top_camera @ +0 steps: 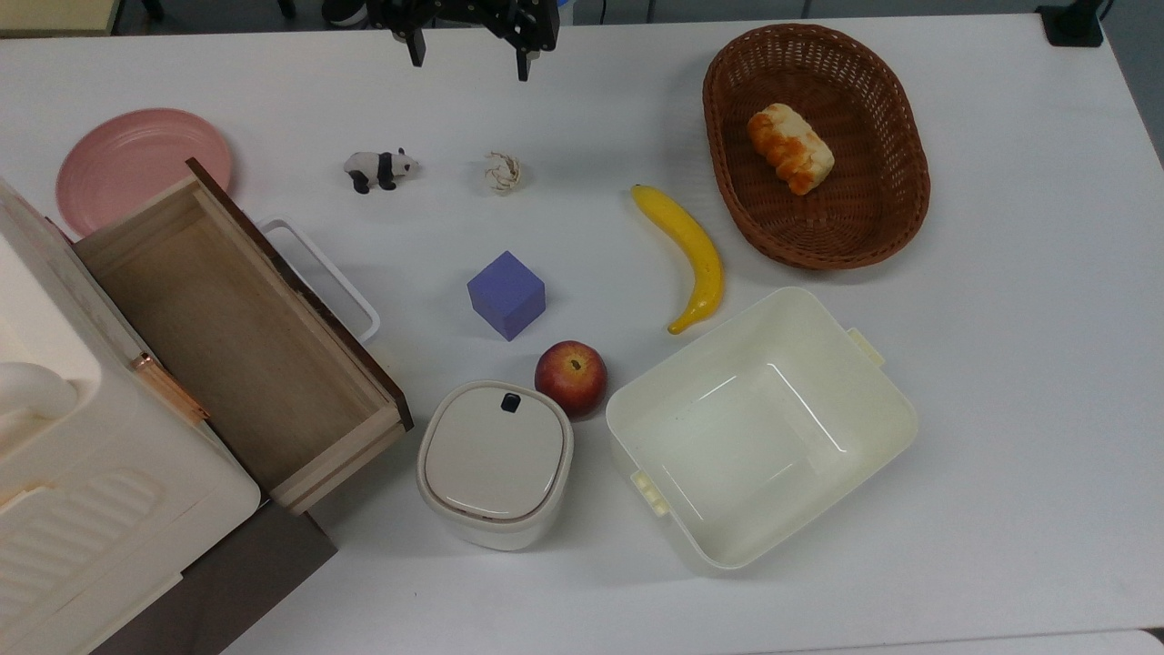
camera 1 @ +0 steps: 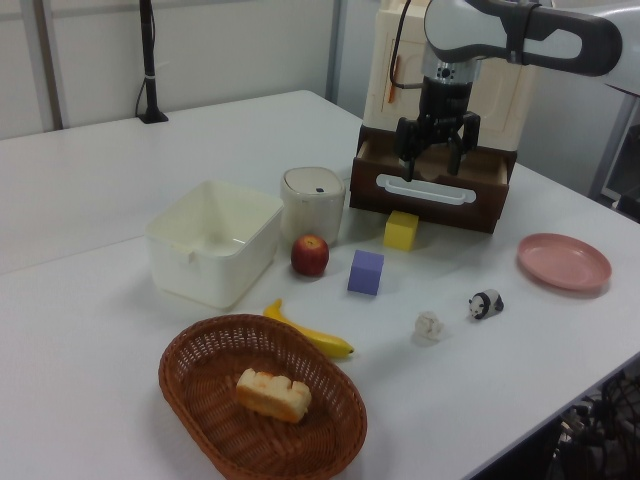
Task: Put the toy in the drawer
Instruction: 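Move the gripper from the drawer toward the panda toy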
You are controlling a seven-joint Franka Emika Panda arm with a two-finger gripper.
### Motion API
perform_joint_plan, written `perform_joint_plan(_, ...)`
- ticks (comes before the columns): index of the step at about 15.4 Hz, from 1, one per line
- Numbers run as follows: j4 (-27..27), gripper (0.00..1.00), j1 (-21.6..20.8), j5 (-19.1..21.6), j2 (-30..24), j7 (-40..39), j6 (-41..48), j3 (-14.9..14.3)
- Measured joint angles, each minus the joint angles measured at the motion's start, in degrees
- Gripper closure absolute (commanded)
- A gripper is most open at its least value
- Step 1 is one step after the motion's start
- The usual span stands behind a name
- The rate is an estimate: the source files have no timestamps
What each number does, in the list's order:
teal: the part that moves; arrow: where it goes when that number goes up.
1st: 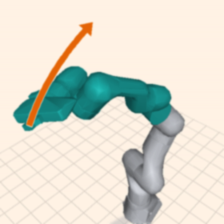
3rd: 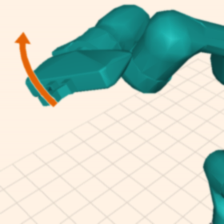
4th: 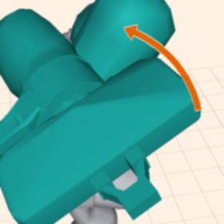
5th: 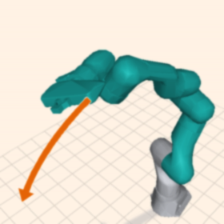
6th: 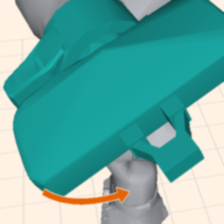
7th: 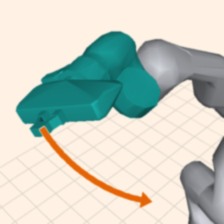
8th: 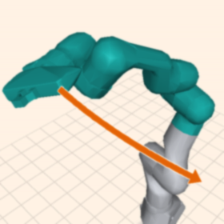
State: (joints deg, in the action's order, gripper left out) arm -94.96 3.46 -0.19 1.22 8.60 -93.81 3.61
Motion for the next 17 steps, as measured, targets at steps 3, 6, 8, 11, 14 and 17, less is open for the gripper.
perform_joint_plan(3,0.12,0.00,-0.22,0.00,0.34,0.00,0.63,0.12)
perform_joint_plan(6,2.45,0.00,-0.38,0.00,1.05,0.00,1.85,0.11)
perform_joint_plan(8,3.97,0.00,-0.38,0.00,1.38,0.00,2.29,0.02)
perform_joint_plan(11,3.97,0.00,-0.44,0.00,1.41,0.00,1.74,0.02)
perform_joint_plan(14,2.71,0.00,-0.68,-0.25,1.38,-0.86,-0.83,0.05)
perform_joint_plan(17,1.03,0.00,-0.82,-0.44,1.40,-4.70,-1.51,0.15)
